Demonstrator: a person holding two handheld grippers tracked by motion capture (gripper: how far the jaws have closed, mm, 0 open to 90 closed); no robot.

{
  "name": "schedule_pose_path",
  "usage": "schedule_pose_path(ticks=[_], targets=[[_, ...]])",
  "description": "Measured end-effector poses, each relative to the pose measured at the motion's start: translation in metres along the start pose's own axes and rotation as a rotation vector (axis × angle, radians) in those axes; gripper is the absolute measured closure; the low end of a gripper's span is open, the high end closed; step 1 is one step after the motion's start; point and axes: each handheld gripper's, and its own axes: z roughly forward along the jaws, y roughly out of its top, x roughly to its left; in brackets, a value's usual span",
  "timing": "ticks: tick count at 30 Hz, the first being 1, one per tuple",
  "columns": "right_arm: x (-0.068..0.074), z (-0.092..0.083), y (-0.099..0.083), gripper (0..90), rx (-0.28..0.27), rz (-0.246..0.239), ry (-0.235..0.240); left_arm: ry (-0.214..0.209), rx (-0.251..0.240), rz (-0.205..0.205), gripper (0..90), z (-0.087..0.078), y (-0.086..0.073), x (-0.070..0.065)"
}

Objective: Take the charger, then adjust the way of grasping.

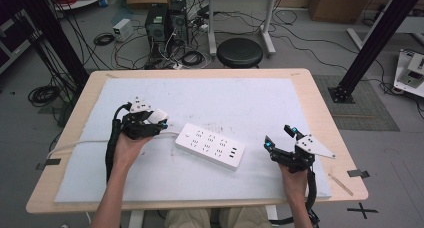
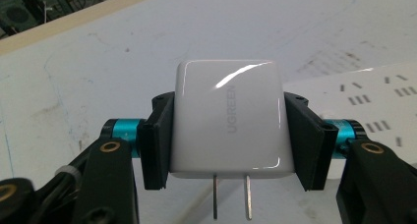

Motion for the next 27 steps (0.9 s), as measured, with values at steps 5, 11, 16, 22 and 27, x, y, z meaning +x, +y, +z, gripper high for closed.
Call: schedule_pose_path(ticks=[5, 11, 16, 22, 27], targets=[[0.002, 0.0, 0.001, 18.0, 0.013, 0.004, 0.009, -0.014, -0.062, 0.015, 42.4, -0.016, -0.003, -0.022], [0.004, 0.003, 0.002, 18.0, 0.034, 0.011, 0.022, -0.017, -0.089, 0.108, 42.4, -0.024, -0.002, -0.051], [0.004, 0.004, 0.003, 18.0, 0.048, 0.023, 0.056, -0.022, -0.1, 0.174, 42.4, -0.023, -0.002, -0.07], [0.004, 0.005, 0.005, 18.0, 0.104, 0.093, 0.16, 0.015, -0.135, 0.286, 42.4, -0.015, -0.008, -0.093], [0.003, 0.004, 0.012, 18.0, 0.091, 0.145, 0.269, 0.033, -0.166, 0.361, 42.4, -0.009, -0.012, -0.109]])
